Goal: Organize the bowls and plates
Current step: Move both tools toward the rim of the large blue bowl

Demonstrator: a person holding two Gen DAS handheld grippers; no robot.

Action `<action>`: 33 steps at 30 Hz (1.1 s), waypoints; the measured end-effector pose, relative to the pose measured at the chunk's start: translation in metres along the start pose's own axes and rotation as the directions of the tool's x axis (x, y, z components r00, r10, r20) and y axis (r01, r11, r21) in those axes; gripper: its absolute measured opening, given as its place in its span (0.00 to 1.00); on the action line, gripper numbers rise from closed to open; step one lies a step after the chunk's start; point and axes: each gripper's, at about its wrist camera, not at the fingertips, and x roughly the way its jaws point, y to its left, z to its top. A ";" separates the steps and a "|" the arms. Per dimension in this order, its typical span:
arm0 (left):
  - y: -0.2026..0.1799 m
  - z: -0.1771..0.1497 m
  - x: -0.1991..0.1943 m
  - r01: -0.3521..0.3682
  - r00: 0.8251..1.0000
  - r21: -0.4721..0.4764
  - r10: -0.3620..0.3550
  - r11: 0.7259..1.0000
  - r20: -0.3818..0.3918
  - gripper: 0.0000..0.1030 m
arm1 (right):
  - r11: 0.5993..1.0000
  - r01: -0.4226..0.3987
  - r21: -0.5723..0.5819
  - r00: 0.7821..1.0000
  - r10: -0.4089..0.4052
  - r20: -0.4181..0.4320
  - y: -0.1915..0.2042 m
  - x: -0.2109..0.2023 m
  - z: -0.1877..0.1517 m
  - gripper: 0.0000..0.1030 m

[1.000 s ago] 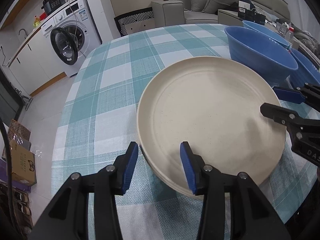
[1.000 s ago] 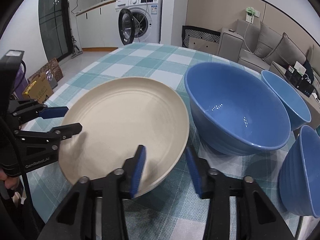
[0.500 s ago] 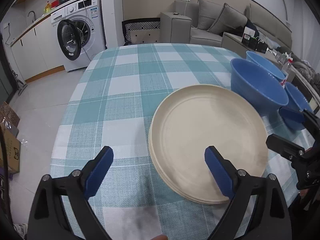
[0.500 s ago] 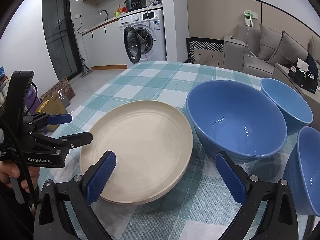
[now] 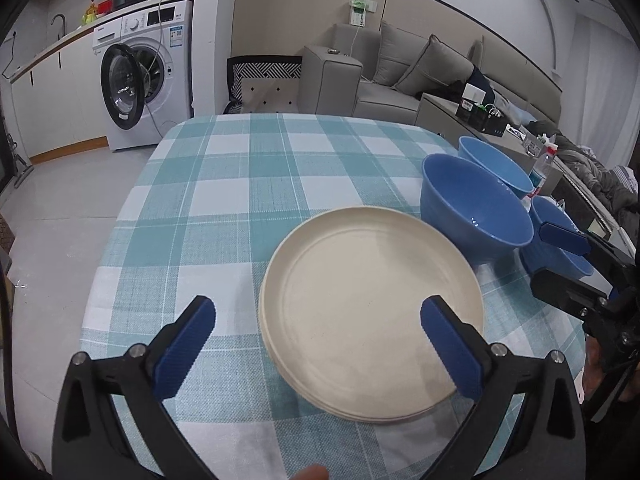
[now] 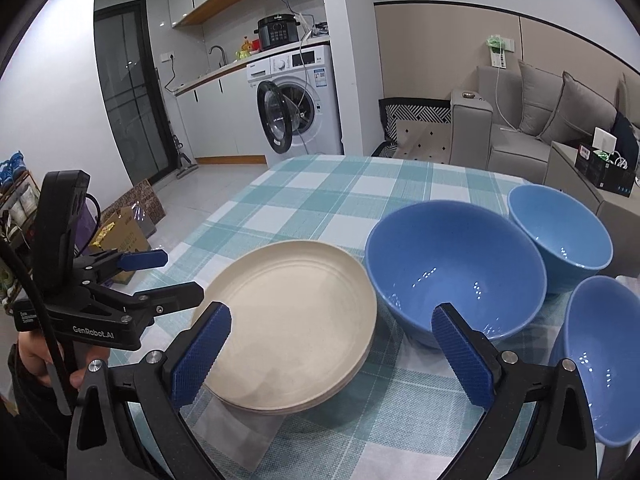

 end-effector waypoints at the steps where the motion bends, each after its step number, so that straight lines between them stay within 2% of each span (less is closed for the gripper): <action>1: -0.001 0.001 -0.001 0.002 1.000 0.002 -0.002 1.000 0.006 1.00 | 1.000 0.001 0.002 1.000 -0.001 0.006 -0.001 -0.003 0.002 0.99; 8: -0.008 0.014 -0.006 -0.002 0.999 0.006 0.002 1.000 0.048 1.00 | 1.000 0.016 -0.014 0.998 -0.015 0.056 -0.008 -0.031 0.013 0.99; 15: -0.024 0.041 -0.012 0.008 0.995 0.033 -0.012 0.999 0.098 1.00 | 0.999 0.050 -0.016 0.993 -0.048 0.110 -0.022 -0.060 0.026 0.99; 26: -0.063 0.083 -0.020 0.001 0.983 0.101 -0.020 0.995 0.182 1.00 | 0.990 0.137 0.030 0.966 -0.140 0.215 -0.069 -0.122 0.049 0.99; 33: -0.079 0.109 -0.009 0.034 0.980 0.097 -0.052 0.995 0.190 1.00 | 0.982 0.183 0.051 0.955 -0.190 0.228 -0.096 -0.148 0.057 0.99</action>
